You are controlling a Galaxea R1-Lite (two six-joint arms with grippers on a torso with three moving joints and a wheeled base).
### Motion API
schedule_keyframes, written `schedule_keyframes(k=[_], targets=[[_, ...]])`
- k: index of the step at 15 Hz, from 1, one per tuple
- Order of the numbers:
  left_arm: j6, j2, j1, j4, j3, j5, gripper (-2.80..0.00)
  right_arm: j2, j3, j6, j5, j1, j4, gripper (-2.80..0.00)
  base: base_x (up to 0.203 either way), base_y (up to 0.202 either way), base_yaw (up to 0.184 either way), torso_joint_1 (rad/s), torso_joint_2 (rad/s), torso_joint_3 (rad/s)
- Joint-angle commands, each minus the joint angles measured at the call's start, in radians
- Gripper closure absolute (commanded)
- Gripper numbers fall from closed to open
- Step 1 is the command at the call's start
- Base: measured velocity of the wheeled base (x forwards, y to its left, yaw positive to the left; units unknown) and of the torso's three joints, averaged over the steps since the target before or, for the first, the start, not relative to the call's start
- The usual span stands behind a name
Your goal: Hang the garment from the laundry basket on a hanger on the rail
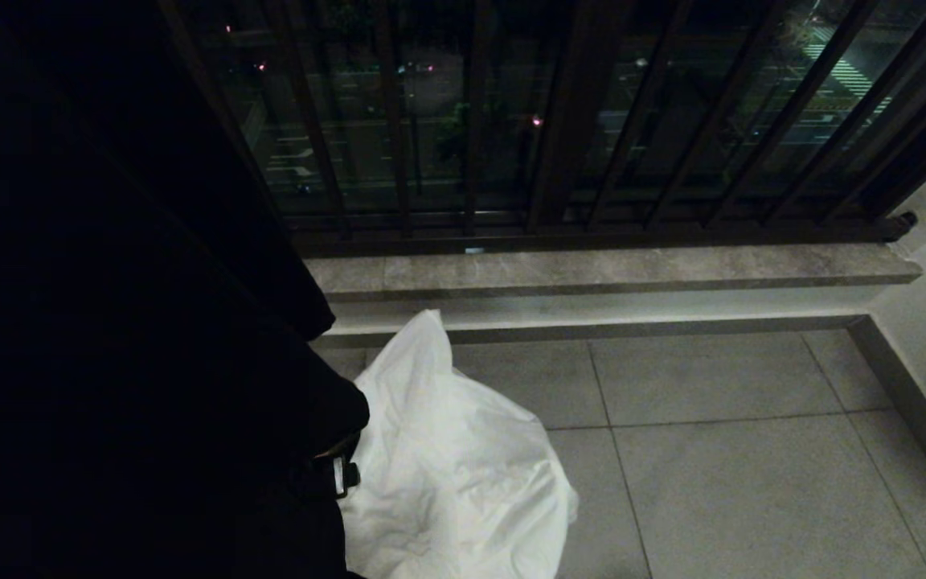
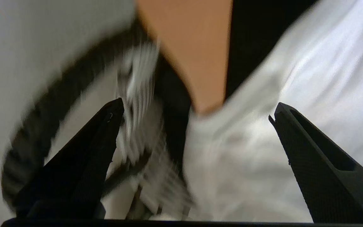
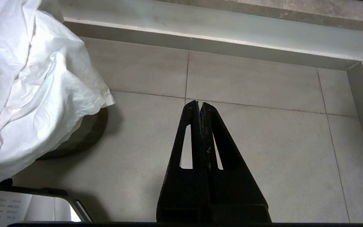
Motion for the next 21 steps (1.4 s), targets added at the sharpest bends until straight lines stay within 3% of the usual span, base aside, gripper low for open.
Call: schedule_keyframes(k=[1, 3, 5, 9, 13, 18, 21], targets=[[-0.004, -0.004, 0.002, -0.058, 0.006, 0.018, -2.80, 0.001, 0.000, -0.001, 0.000, 0.000, 0.002, 0.00, 0.000, 0.000, 0.000, 0.007, 0.00, -0.027], [-0.002, -0.021, 0.004, -0.145, 0.046, 0.037, -2.80, 0.001, 0.000, -0.001, 0.000, 0.001, 0.002, 0.00, 0.000, 0.000, 0.000, 0.000, 0.00, 0.000], [-0.006, -0.025, 0.004, -0.159, 0.059, 0.039, -2.80, 0.001, 0.000, -0.002, 0.000, 0.000, 0.002, 0.00, 0.000, 0.000, 0.000, 0.000, 0.00, 0.000], [-0.085, 0.041, 0.003, -0.158, 0.039, 0.039, -2.80, 0.001, 0.000, -0.002, 0.001, 0.000, 0.000, 0.00, 0.000, 0.000, 0.000, 0.000, 0.00, 0.000], [-0.143, 0.065, 0.001, -0.167, 0.039, 0.132, -2.80, 0.001, 0.000, -0.002, 0.001, 0.001, 0.002, 0.00, 0.000, 0.000, 0.000, 0.000, 0.00, 0.000], [-0.177, -0.023, 0.002, -0.194, 0.059, 0.140, -2.80, 0.001, 0.000, -0.001, 0.001, 0.000, 0.003, 0.00, 0.000, 0.000, 0.000, 0.000, 0.00, 0.000], [-0.181, 0.021, 0.000, -0.194, 0.060, 0.194, -2.80, 0.001, 0.000, -0.002, 0.002, 0.000, 0.003, 0.00, 0.000, 0.000, 0.000, 0.000, 0.00, 0.000]])
